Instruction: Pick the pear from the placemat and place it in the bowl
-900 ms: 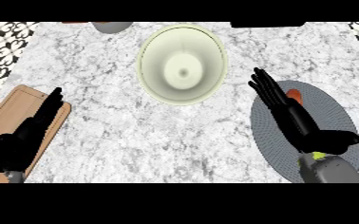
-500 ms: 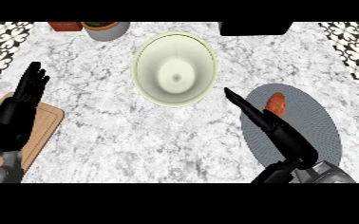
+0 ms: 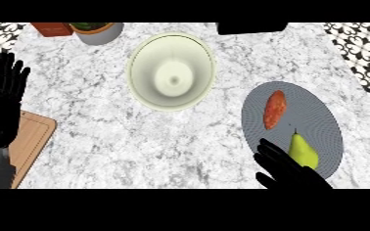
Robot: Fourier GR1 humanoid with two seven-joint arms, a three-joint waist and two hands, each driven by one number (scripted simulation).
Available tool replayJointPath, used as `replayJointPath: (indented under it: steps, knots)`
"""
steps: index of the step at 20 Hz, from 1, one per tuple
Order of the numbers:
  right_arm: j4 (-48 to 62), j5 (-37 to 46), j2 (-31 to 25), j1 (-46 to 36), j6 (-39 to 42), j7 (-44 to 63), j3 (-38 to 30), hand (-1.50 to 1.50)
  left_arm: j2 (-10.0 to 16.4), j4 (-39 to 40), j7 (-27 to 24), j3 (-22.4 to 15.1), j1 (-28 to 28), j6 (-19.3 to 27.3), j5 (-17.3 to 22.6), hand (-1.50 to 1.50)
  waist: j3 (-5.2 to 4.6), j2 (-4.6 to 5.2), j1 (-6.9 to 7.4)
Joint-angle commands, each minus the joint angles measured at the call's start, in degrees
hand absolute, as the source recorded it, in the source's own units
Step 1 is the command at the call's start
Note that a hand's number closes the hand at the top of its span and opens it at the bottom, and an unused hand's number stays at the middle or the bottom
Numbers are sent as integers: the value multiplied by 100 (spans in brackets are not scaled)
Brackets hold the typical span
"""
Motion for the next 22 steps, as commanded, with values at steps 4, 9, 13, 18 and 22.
replayJointPath:
  steps: [4,9,13,18,22]
  knots:
    - [-1186,1837,-720,2059,-1480,385,-351,-150,-51,21,-9,134,-25,3,90,0,-22,14,-88]
    - [-1931,2603,-1365,3344,-1312,1407,-1253,-150,97,95,61,213,-170,-18,31,0,-36,47,-115]
    - [-2443,3460,-1664,4147,-654,2276,-1792,-150,-50,177,-191,150,6,-69,-25,0,-51,84,-39]
    - [-3028,4350,-1735,4814,236,3112,-2193,-150,-8,-87,220,31,-319,-12,-49,0,-29,97,165]
    - [-3194,4535,-1492,4983,530,3364,-2154,-150,-4,231,212,67,-627,-221,-8,0,-15,123,283]
